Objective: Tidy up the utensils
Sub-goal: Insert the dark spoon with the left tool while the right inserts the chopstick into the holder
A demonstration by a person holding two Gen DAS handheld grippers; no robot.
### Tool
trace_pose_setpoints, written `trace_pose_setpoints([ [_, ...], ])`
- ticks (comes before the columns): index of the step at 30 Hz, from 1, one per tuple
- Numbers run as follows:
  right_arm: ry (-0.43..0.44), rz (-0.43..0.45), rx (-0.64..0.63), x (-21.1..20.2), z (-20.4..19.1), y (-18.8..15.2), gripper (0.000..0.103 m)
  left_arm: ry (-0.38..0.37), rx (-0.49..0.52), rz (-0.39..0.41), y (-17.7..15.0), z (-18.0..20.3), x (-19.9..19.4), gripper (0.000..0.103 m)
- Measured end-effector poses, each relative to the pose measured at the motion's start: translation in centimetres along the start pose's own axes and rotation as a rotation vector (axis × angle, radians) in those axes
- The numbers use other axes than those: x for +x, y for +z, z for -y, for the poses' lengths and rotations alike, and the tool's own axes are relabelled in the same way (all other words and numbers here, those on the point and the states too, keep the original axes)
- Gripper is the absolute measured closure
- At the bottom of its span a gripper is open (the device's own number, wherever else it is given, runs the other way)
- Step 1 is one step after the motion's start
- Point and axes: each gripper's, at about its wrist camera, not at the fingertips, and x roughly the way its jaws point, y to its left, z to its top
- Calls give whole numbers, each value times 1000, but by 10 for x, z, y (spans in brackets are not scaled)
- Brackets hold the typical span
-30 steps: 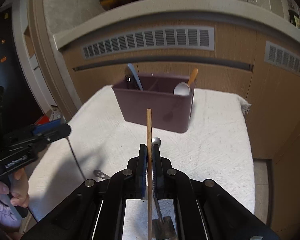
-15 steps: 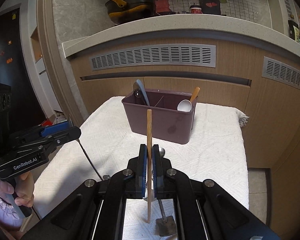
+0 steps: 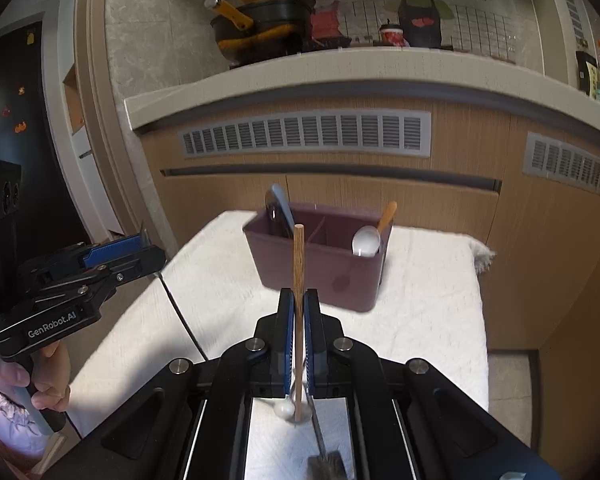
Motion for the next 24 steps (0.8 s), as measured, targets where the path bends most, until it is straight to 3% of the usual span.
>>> trace_pose_setpoints([
  [7,-66,205,-62,-24,6,90,99,30,46,177,92,-5,9,70],
  [12,-111,241,-71,-2,14,131,99,38,43,199,127,-14,45,70],
  [19,-146,164,-39,67,32,132,99,32,16,64,112,-27,118,70],
  [24,-87,25,35,122,52,106,98,6,-27,-71,81,-38,161,69],
])
